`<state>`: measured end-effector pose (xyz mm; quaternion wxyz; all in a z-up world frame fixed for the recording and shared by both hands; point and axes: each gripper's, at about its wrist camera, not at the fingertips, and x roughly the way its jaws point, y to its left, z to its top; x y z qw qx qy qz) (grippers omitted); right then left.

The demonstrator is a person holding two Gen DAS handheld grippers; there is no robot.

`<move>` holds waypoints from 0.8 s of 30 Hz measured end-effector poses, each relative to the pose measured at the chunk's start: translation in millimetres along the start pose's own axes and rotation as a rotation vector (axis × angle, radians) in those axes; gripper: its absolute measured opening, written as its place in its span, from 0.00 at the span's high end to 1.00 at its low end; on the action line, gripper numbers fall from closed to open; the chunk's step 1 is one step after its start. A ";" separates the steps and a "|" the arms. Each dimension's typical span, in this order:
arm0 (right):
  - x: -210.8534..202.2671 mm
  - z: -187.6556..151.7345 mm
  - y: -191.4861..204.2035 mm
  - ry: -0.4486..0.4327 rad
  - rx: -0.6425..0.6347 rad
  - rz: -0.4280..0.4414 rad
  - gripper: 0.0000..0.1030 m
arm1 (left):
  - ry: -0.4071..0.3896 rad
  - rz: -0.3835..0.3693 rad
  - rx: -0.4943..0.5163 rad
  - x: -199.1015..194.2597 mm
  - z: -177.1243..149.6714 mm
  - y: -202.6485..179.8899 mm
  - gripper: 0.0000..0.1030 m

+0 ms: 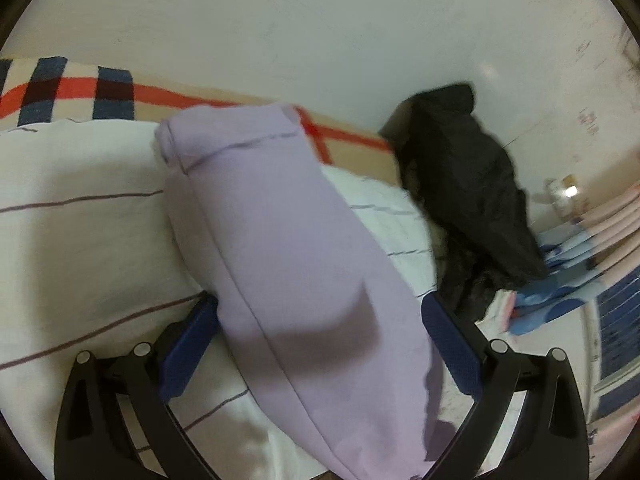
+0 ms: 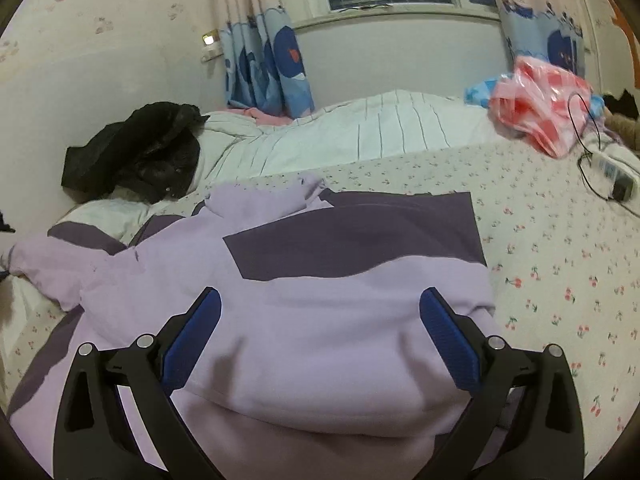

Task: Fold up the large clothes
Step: 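Grasp the other sleeve with the left gripper and lift it up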

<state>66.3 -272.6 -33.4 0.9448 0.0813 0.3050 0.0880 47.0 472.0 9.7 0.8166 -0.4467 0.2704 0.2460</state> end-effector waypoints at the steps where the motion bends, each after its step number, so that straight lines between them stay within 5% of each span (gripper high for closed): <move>1: 13.7 -2.8 0.0 0.074 -0.006 -0.011 0.07 | 0.007 -0.003 -0.003 1.1 1.7 -0.9 0.18; 2: 27.1 -6.3 -1.5 0.149 -0.003 -0.024 0.07 | 0.019 -0.029 -0.015 1.6 4.1 -0.6 0.31; 3: 42.9 -11.6 -5.1 0.236 0.011 -0.031 0.07 | 0.035 -0.058 -0.029 2.9 5.9 0.5 0.55; 6: 46.5 -10.6 -8.8 0.238 0.032 -0.020 0.07 | 0.039 -0.150 -0.040 -2.0 10.6 5.8 0.71; 12: 47.3 -10.1 -7.8 0.240 0.027 -0.025 0.07 | -0.028 -0.325 0.017 -37.8 3.8 -9.4 0.76; 17: 44.3 -8.8 -8.3 0.233 0.028 -0.026 0.07 | -0.064 -0.437 0.146 -78.0 -6.2 -60.5 0.77; 21: 27.4 -1.8 -6.9 0.145 0.027 -0.025 0.07 | -0.067 -0.521 0.215 -102.6 -21.3 -97.3 0.77; 24: 31.4 -1.2 -9.3 0.172 0.036 -0.026 0.07 | -0.057 -0.600 0.297 -123.7 -44.8 -131.8 0.77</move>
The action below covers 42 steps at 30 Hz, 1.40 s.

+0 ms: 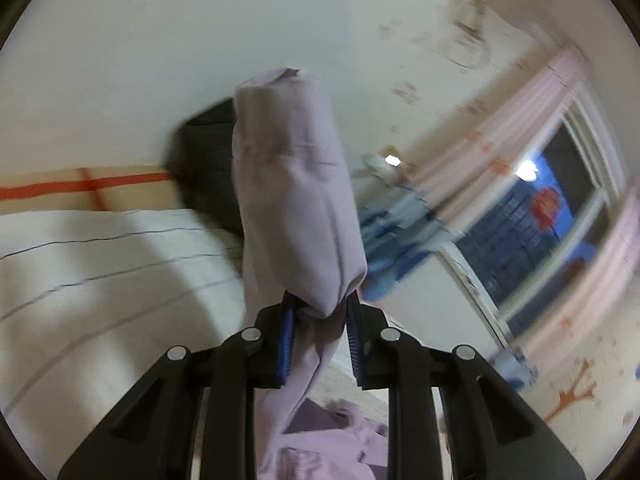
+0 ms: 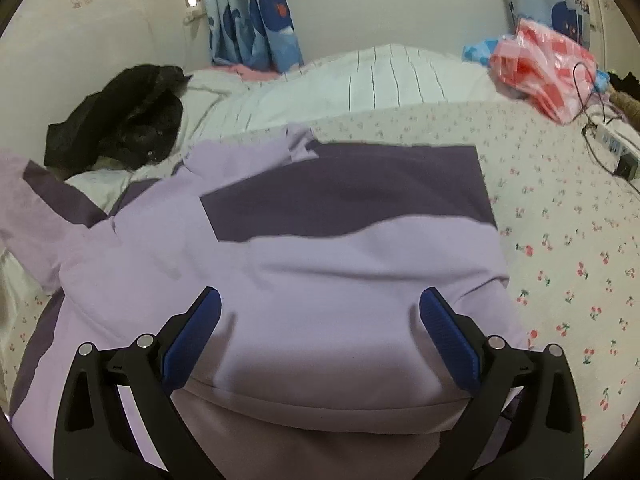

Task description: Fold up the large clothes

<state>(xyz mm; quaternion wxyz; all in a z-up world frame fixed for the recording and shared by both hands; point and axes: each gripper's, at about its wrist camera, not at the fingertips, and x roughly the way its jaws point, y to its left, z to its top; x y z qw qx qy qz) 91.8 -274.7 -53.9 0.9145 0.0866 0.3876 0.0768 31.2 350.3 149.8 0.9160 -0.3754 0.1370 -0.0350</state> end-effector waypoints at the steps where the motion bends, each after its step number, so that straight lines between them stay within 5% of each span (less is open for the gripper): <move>1: 1.6 0.2 -1.5 0.008 0.009 0.004 0.07 | 0.008 -0.022 0.016 1.5 -3.9 -11.6 0.77; 6: -11.1 7.6 -20.4 -0.042 0.121 0.058 0.07 | 0.068 -0.145 0.127 15.2 -30.7 -83.7 0.78; 13: -30.6 16.1 -43.6 -0.101 0.225 0.093 0.07 | 0.230 -0.317 0.267 52.7 -110.9 -172.7 0.78; 18: -39.9 15.5 -75.6 -0.125 0.434 0.311 0.07 | 0.393 -0.395 0.344 88.7 -204.1 -208.2 0.78; 23: -26.0 4.2 -125.9 -0.096 0.730 0.534 0.07 | 0.595 -0.401 0.485 129.2 -336.8 -227.6 0.78; 29: -22.8 6.3 -141.2 -0.077 0.793 0.608 0.07 | 0.883 -0.312 0.539 172.1 -464.5 -198.2 0.78; 33: -18.6 9.5 -137.1 -0.043 0.765 0.581 0.07 | 0.903 -0.304 0.537 160.3 -477.1 -180.1 0.76; 36: -17.6 8.8 -129.6 -0.031 0.727 0.542 0.07 | 0.928 -0.302 0.541 154.1 -465.2 -179.8 0.44; 42: -3.2 22.3 -104.6 -0.005 0.551 0.420 0.06 | 0.856 -0.285 0.656 112.5 -416.2 -176.8 0.33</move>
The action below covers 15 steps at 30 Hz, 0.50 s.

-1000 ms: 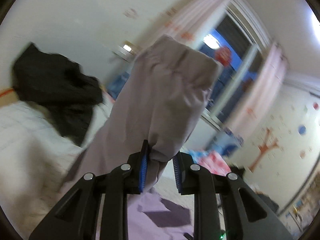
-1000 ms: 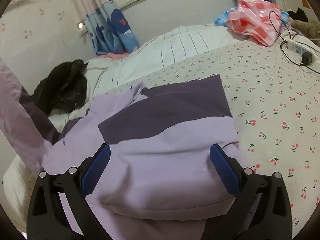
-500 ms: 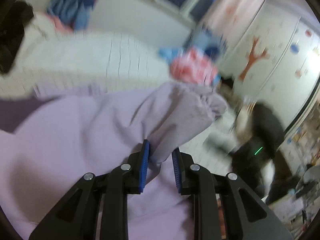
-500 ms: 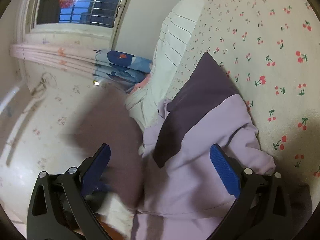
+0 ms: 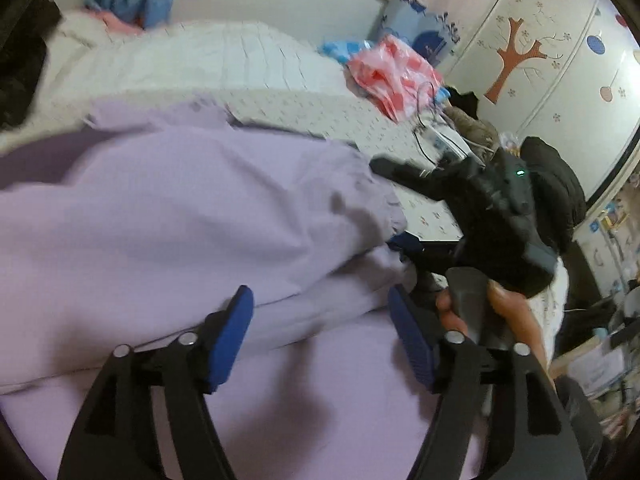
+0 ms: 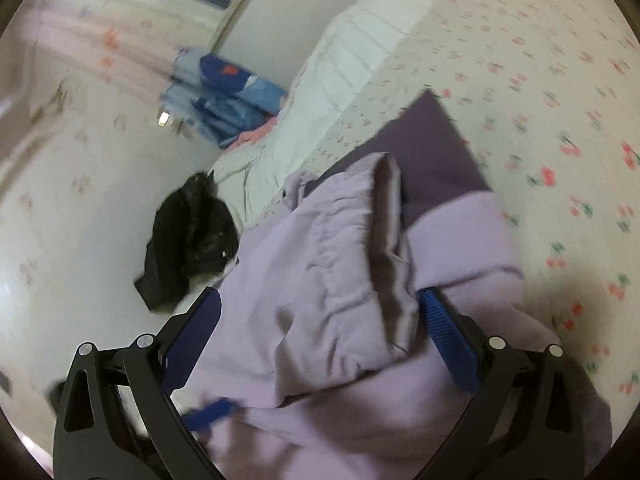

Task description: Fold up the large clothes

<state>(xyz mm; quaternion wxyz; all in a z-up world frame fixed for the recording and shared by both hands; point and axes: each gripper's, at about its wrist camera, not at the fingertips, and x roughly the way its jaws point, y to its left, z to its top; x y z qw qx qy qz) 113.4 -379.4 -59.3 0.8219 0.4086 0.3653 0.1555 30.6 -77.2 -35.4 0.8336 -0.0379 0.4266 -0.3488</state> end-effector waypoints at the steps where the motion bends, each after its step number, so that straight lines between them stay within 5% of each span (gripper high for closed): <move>1: 2.9 -0.4 2.0 0.002 -0.015 -0.012 0.10 | -0.017 0.013 -0.002 -10.2 1.4 4.6 0.32; 2: 3.0 -1.5 8.4 -0.011 -0.058 -0.028 0.16 | -0.039 0.030 -0.008 -22.3 3.6 11.3 0.31; 4: -1.1 -3.5 15.4 -0.035 -0.108 -0.080 0.48 | -0.108 0.088 -0.051 -51.5 10.4 35.0 0.27; 6: -7.7 -4.1 15.5 -0.065 -0.109 -0.071 0.68 | -0.155 0.120 -0.102 -66.6 19.2 55.7 0.27; 10: -4.9 -6.5 23.0 -0.044 -0.163 -0.137 0.67 | -0.237 0.155 -0.250 -96.7 27.8 103.8 0.27; 13: 3.2 -6.6 11.3 0.051 -0.069 -0.155 0.44 | -0.258 0.166 -0.295 -106.4 23.9 119.0 0.27; 15: -5.4 -6.6 4.6 0.043 0.012 -0.114 0.42 | -0.253 0.173 -0.303 -105.4 20.0 122.5 0.27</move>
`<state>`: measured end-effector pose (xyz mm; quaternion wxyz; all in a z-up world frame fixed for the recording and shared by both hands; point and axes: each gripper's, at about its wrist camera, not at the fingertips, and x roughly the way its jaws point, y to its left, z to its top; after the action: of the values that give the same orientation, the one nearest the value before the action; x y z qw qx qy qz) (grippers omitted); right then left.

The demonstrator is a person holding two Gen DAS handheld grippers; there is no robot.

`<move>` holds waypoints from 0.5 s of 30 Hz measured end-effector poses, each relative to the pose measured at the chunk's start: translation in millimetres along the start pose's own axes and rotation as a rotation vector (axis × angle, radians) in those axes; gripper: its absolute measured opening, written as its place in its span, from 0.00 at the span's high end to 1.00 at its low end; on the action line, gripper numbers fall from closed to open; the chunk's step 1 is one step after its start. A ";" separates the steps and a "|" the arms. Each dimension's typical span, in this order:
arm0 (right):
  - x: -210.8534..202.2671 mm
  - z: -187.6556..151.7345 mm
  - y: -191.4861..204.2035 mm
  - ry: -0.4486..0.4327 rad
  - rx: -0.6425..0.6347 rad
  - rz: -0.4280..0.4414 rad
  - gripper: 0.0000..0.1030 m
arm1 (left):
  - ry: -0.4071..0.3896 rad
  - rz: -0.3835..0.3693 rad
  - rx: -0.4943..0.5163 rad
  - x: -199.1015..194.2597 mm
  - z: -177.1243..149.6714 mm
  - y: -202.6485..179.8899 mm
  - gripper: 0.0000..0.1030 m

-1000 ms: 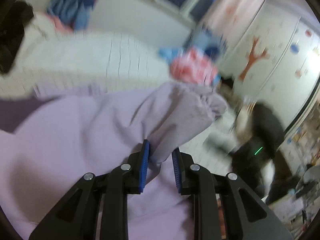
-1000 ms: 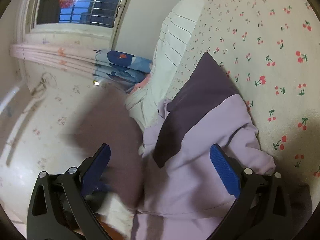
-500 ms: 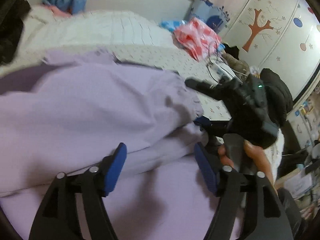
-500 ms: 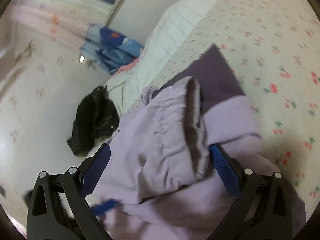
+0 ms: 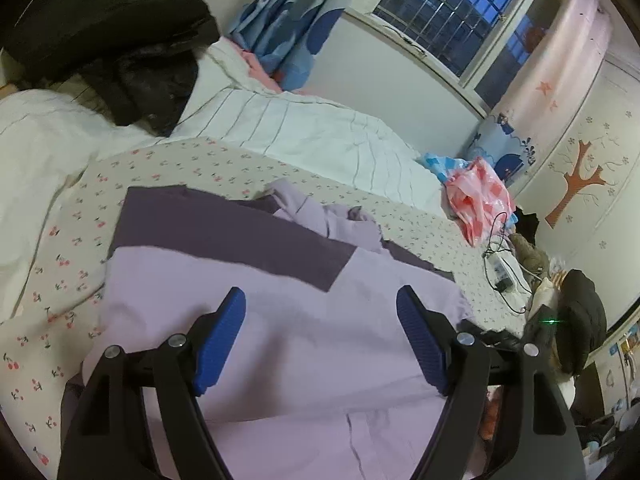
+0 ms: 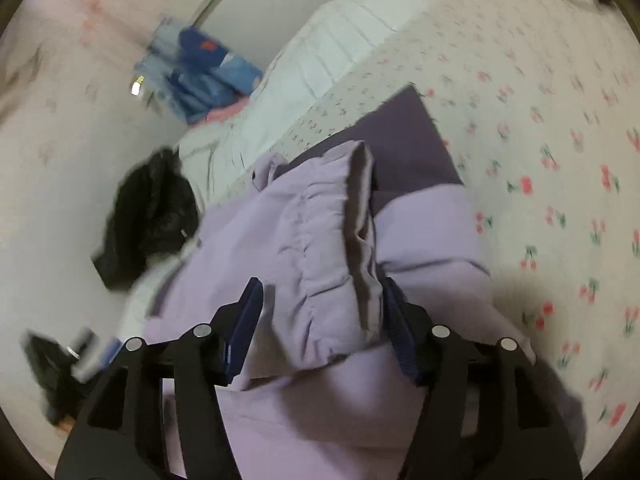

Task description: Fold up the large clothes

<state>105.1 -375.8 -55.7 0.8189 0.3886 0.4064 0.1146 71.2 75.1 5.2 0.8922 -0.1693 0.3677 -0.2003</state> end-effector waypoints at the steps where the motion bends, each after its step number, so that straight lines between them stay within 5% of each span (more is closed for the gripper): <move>1: -8.7 1.3 -4.4 -0.014 0.051 0.033 0.40 | 0.007 0.006 -0.001 0.7 -2.9 2.6 0.27; 4: -34.4 6.3 -13.8 -0.088 0.109 0.111 0.29 | 0.016 0.006 -0.013 1.5 -7.4 8.8 0.27; 8: -6.6 9.9 -15.8 -0.005 0.059 0.038 0.26 | 0.020 0.015 -0.031 7.7 -8.0 13.1 0.27; 9: 3.5 7.8 -10.1 0.006 0.010 0.010 0.31 | 0.019 0.020 -0.031 8.6 -8.2 13.1 0.27; 10: 10.3 4.8 2.3 -0.004 -0.073 -0.013 0.52 | 0.017 0.027 -0.027 9.2 -8.2 12.5 0.27; 11: 12.3 2.9 10.8 -0.009 -0.128 -0.047 0.62 | 0.014 0.038 -0.019 9.6 -8.0 11.6 0.27; 15: -4.0 -2.7 39.5 -0.090 -0.279 -0.095 0.75 | 0.004 0.070 -0.028 10.3 -4.8 14.3 0.27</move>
<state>105.6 -349.8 -25.6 0.8869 0.2563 0.3671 0.1136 77.8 81.7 -10.5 0.8955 -0.1683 0.3779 -0.1643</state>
